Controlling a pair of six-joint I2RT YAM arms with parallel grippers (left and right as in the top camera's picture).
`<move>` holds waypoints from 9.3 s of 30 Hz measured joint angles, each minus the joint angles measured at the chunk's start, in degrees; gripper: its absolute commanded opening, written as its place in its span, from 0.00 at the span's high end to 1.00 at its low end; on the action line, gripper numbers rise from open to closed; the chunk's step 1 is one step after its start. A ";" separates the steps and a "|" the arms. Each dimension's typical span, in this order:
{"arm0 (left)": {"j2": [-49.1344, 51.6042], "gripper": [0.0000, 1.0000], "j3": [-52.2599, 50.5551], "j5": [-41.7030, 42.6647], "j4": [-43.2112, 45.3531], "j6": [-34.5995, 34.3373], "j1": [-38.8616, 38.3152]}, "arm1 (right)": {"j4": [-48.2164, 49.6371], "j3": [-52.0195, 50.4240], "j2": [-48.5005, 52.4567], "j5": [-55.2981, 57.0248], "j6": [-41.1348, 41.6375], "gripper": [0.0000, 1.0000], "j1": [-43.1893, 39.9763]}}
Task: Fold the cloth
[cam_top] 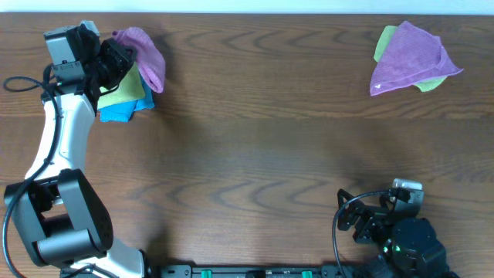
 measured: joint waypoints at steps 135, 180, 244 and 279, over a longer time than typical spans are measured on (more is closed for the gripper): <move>-36.50 0.05 0.13 12.50 -28.33 20.57 5.73 | 0.02 0.00 0.00 0.02 0.00 0.01 0.00; -100.00 0.05 -61.44 -18.67 -34.42 46.51 -9.46 | 0.00 -0.24 0.00 0.07 0.00 0.01 0.00; -100.04 0.05 -62.20 -28.04 -38.38 46.25 -11.47 | 0.20 -0.24 0.00 -0.48 0.04 0.01 0.00; -100.19 0.05 -62.27 -28.26 -38.36 46.25 -11.47 | 22.40 -27.02 -11.72 -12.02 -45.22 0.01 -25.59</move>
